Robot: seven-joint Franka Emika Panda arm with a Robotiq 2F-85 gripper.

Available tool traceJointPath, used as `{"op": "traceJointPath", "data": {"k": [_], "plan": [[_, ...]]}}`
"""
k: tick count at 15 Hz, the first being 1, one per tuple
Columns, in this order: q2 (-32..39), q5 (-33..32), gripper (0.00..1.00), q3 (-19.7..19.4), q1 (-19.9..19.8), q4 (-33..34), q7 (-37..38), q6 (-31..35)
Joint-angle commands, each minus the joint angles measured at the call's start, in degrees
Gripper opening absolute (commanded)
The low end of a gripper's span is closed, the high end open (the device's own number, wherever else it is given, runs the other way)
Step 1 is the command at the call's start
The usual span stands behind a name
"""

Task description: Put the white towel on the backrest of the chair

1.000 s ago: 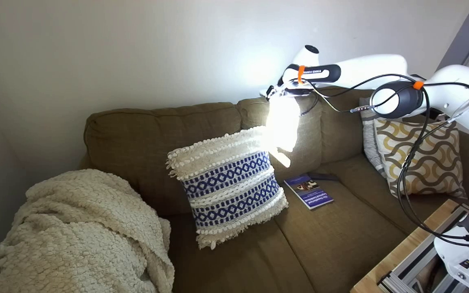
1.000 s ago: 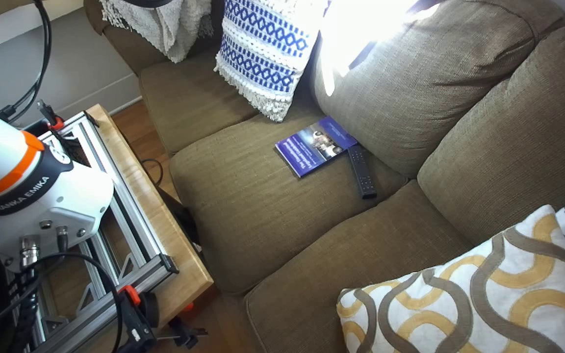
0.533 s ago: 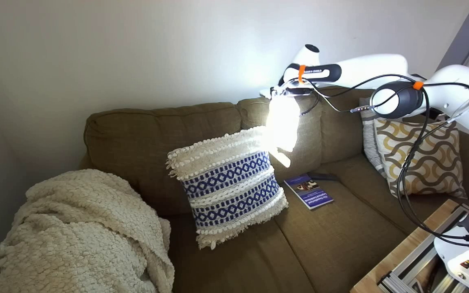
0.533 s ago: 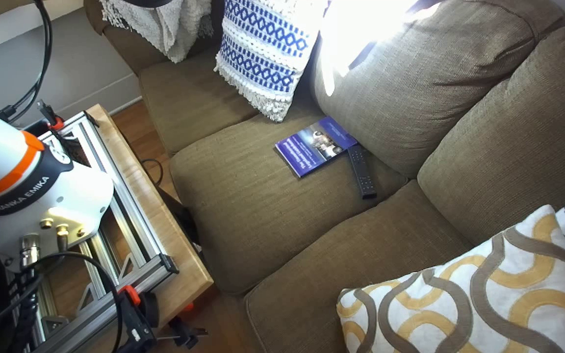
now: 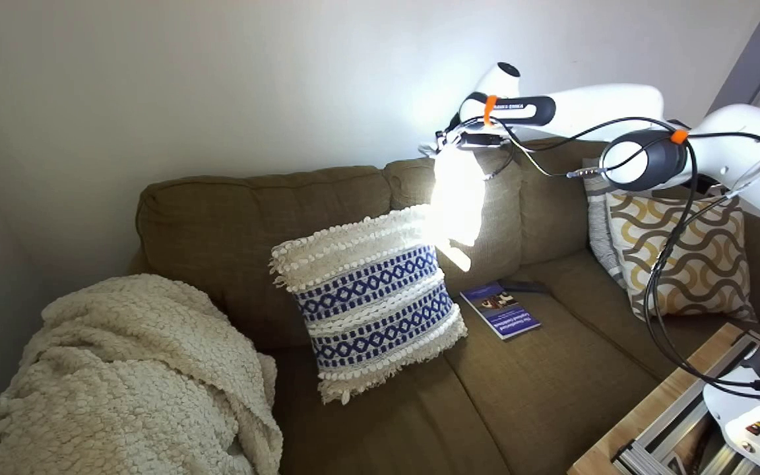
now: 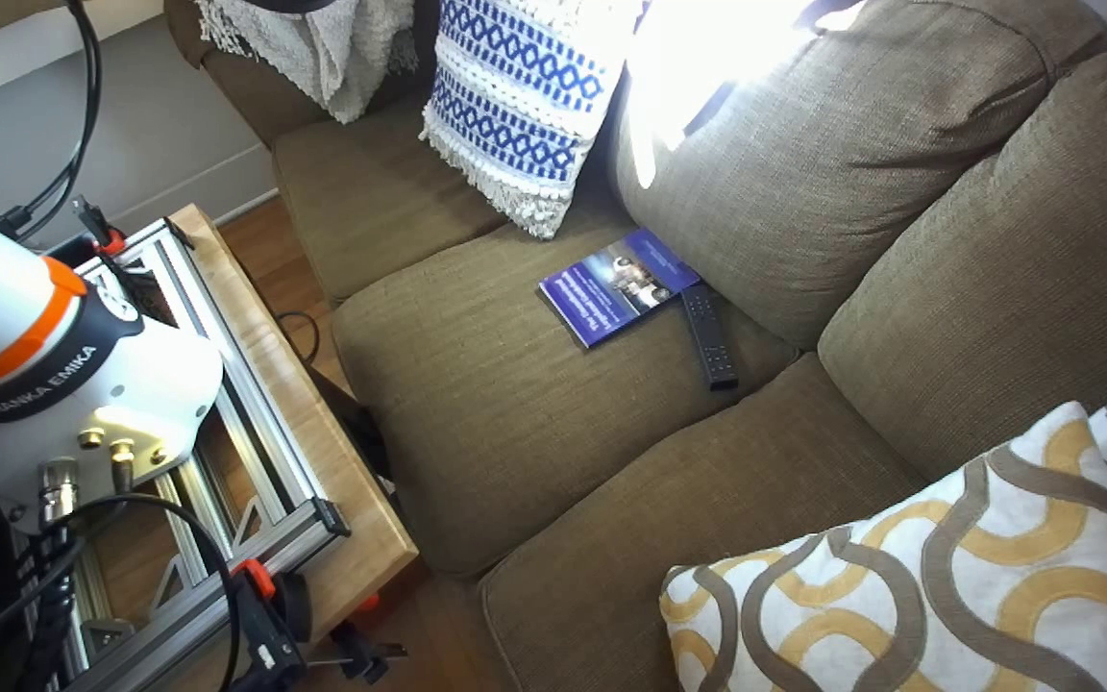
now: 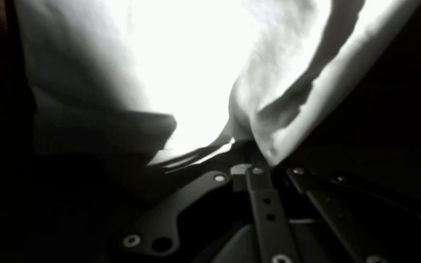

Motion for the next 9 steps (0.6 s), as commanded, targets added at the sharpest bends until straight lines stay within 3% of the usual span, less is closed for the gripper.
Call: {"op": "traceJointPath", "data": {"k": [1, 2, 3, 4, 9], "plan": [[0.76, 1.53, 0.02, 1.96, -0.20, 1.96, 0.05, 1.44], [0.73, 1.58, 0.02, 2.27, -0.17, 2.08, 0.03, 1.39], [0.74, 1.33, 0.32, 2.18, -0.04, 2.06, 0.52, 1.51], [0.84, 1.11, 0.32, 2.28, -0.06, 2.20, 0.10, 1.90], [-1.11, 0.94, 0.69, 1.87, 0.27, 2.69, 3.29, 2.10]]}}
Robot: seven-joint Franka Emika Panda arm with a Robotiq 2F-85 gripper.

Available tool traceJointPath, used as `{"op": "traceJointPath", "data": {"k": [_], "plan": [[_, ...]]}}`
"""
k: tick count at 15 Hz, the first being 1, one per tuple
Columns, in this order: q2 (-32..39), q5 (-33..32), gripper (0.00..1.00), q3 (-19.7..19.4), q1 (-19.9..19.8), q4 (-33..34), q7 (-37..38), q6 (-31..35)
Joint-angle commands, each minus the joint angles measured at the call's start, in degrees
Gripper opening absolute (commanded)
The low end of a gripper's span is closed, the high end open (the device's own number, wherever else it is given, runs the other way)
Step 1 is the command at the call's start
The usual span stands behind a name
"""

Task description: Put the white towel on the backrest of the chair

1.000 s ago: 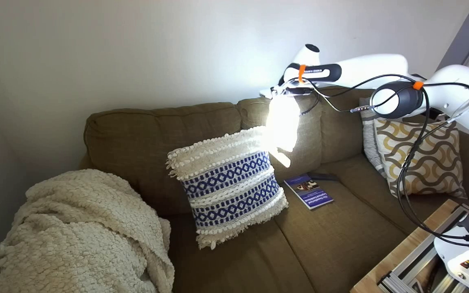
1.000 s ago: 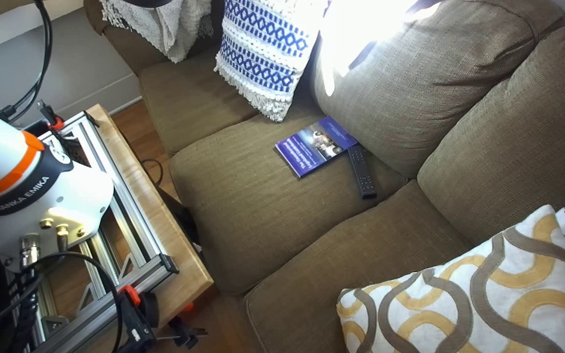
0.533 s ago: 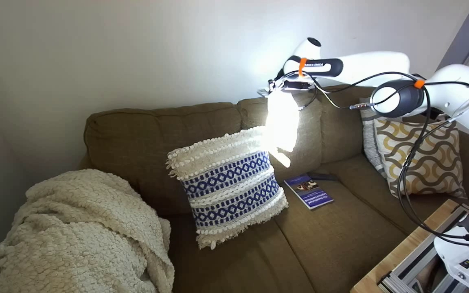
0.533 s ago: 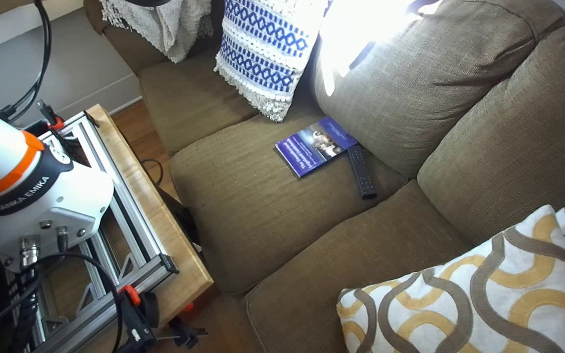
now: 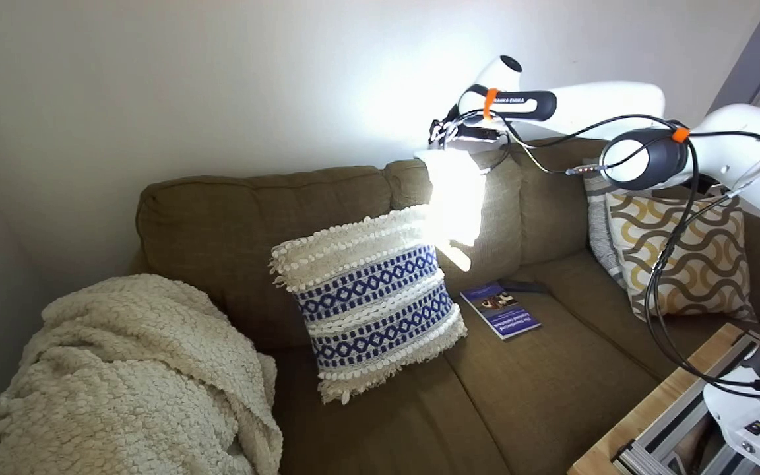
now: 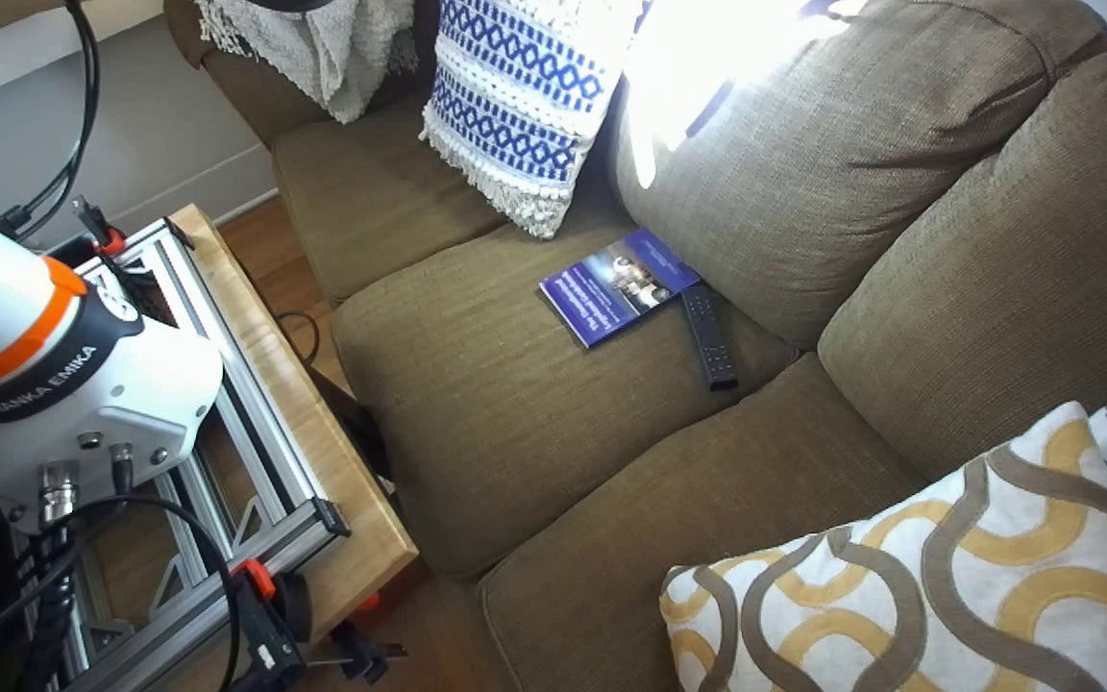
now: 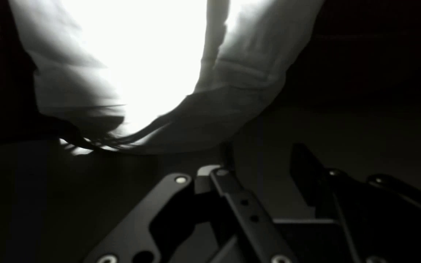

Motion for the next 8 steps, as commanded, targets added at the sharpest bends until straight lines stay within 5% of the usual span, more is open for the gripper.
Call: {"op": "traceJointPath", "data": {"k": [1, 4, 8], "plan": [[-1.52, 0.31, 0.77, -0.09, 0.15, 1.22, 2.43, -0.50], [-4.21, -0.94, 0.98, -1.90, 0.31, 0.91, 5.16, -3.51], [-9.30, -3.07, 1.00, -6.02, 0.37, -0.50, 9.03, -14.58]]}}
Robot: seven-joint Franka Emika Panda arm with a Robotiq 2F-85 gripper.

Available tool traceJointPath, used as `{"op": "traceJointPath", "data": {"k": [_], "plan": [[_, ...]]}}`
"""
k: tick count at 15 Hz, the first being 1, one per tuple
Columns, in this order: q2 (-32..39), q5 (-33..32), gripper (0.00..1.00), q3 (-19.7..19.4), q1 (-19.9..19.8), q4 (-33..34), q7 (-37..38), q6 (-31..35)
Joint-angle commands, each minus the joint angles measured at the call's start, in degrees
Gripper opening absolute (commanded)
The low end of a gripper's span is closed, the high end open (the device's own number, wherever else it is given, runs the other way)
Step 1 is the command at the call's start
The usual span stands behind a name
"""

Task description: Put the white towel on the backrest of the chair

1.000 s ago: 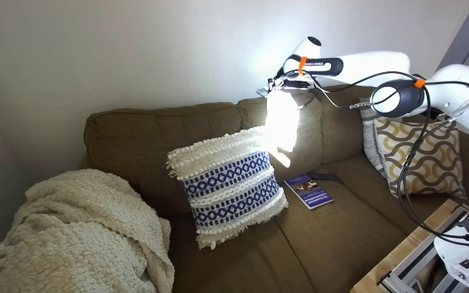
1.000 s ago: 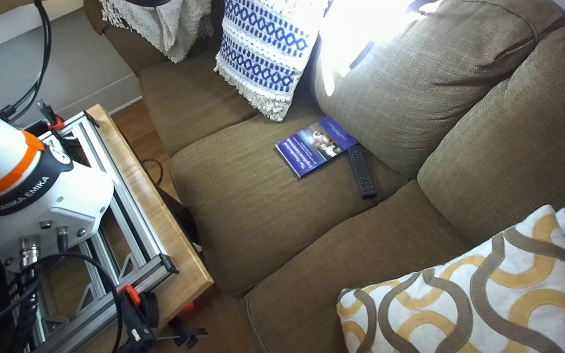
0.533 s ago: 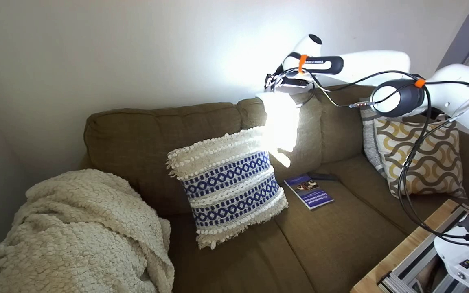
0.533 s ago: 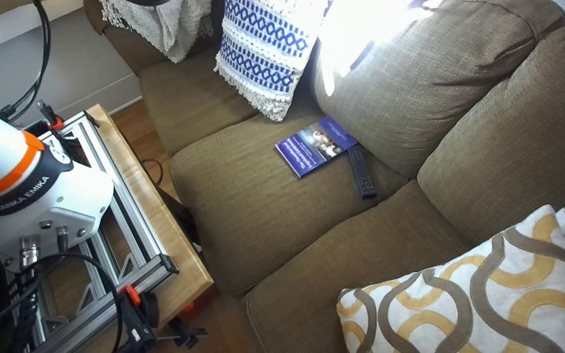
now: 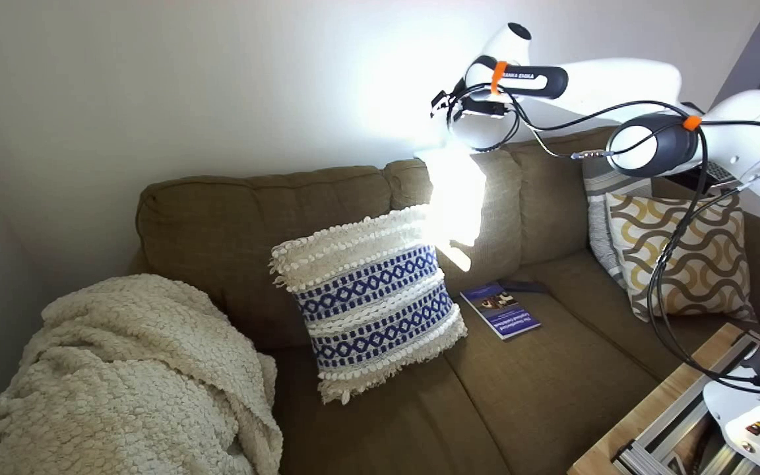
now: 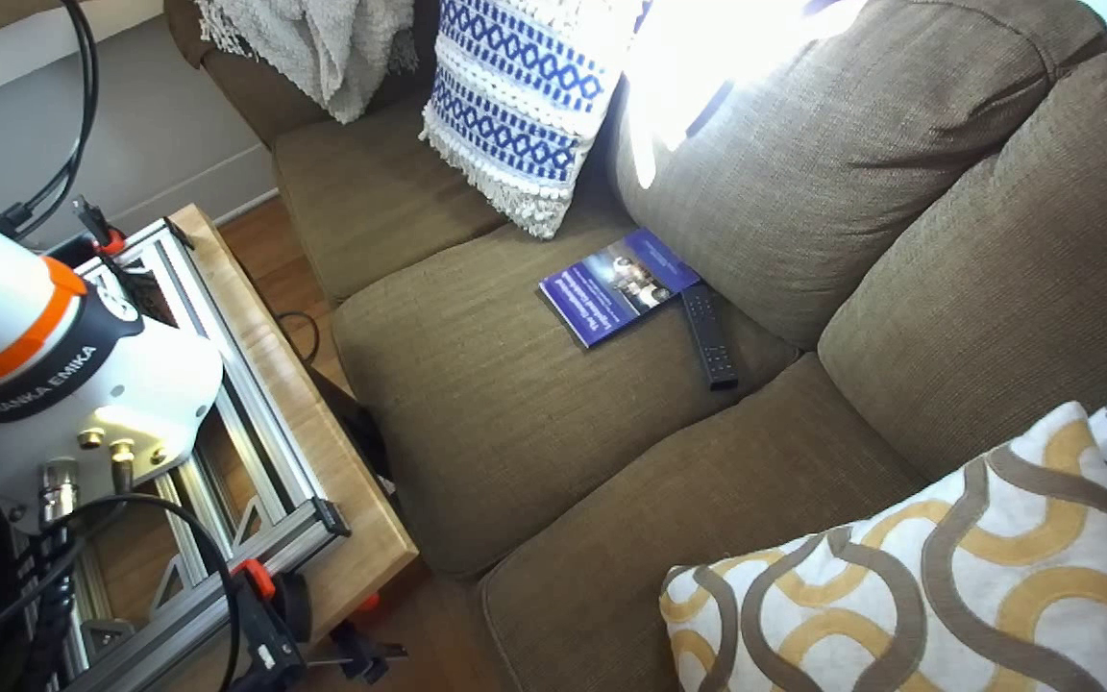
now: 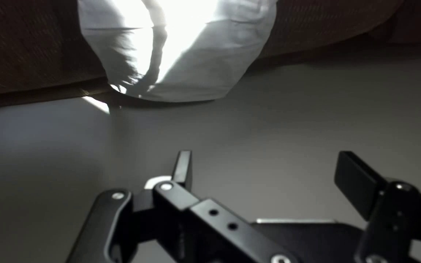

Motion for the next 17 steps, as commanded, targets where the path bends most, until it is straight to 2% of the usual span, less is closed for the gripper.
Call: {"op": "traceJointPath", "data": {"k": [1, 3, 4, 7, 11, 13, 17], "plan": [[-3.06, -1.21, 1.00, -3.73, 0.13, 2.34, 3.78, -14.46], [-4.76, -0.81, 1.00, -3.95, -0.01, 3.46, 4.03, -23.57], [-8.33, -0.57, 1.00, -3.88, -0.04, -0.79, 3.98, -26.26], [-10.57, -0.11, 1.00, -3.53, -0.08, -0.26, 3.74, -36.20], [-11.90, -0.44, 1.00, -3.79, -0.30, 0.69, 2.74, -41.19], [-11.13, -0.37, 1.00, -3.71, 0.12, 1.46, 2.93, -39.30], [-11.30, -0.38, 1.00, -3.76, 0.07, 1.41, 2.91, -39.65]]}}
